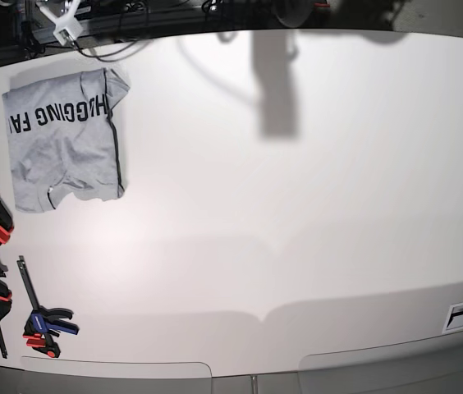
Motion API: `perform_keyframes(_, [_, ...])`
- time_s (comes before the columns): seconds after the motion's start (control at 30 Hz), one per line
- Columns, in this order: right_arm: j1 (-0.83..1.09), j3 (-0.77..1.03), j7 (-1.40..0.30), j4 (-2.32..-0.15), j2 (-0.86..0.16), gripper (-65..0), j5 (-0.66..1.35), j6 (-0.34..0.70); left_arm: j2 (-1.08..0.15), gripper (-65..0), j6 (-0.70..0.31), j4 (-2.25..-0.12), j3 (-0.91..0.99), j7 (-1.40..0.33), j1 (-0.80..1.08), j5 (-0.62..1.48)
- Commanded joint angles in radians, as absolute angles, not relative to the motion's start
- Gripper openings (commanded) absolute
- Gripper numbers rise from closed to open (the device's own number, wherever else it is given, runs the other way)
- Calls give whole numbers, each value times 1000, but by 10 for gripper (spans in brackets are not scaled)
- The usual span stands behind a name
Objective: Fold the T-shirt properly
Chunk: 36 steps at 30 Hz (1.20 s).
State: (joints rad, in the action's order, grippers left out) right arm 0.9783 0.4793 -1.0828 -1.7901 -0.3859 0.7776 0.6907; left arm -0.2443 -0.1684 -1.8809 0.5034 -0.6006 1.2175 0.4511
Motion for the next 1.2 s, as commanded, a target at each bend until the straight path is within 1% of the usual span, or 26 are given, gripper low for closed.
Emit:
perform_keyframes(0.0, [992,475,-1071,-1749,-403,-650,785,698,-247,-650,-191,-1826,508,-567,1231,477])
perform_keyframes(0.1, [992,391,-1014,-1570,-439,-650,785,698,-247,-650,-255,-1605,508,-550,1171,572])
perform_keyframes(0.2, [975,249,-925,-1401,-489,-650,744,698,-247,-650,-344,-1400,508,-552,1088,677])
perform_keyframes(0.3, [894,103,-845,-1253,-512,-650,610,698,-247,-650,-446,-1230,506,-552,994,743])
perform_keyframes(0.4, [777,-30,-785,-1119,-512,-650,492,698,-247,-650,-511,-1101,493,-551,895,753])
perform_keyframes(0.47, [698,-118,-720,-1038,-512,-650,435,641,-247,-650,-518,-1034,476,-548,833,753])
perform_keyframes(0.57, [578,-248,-578,-933,-511,-650,351,522,-247,-650,-518,-958,426,-522,755,740])
perform_keyframes(0.63, [493,-329,-518,-875,-504,-650,311,451,-247,-650,-518,-920,369,-457,715,675])
perform_keyframes(0.77, [331,-434,-512,-769,-452,-650,336,353,-246,-650,-517,-863,220,-273,656,464])
perform_keyframes(0.83, [269,-453,-513,-710,-411,-650,374,307,-245,-650,-504,-845,152,-190,629,379])
perform_keyframes(0.87, [243,-453,-510,-678,-387,-650,378,285,-244,-650,-476,-839,125,-165,615,348])
perform_keyframes(0.9, [217,-453,-509,-645,-363,-650,377,261,-239,-650,-433,-834,104,-155,599,326])
perform_keyframes(1.0, [152,-452,-493,-541,-296,-650,377,198,-209,-650,-253,-829,77,-155,548,247])
perform_keyframes(1.03, [133,-452,-479,-508,-277,-650,377,181,-196,-650,-212,-829,76,-155,533,221])
perform_keyframes(1.1, [99,-452,-461,-454,-242,-650,379,155,-173,-650,-169,-828,76,-155,508,178])
perform_keyframes(1.17, [76,-452,-459,-420,-215,-650,378,146,-154,-650,-164,-828,77,-154,487,148])
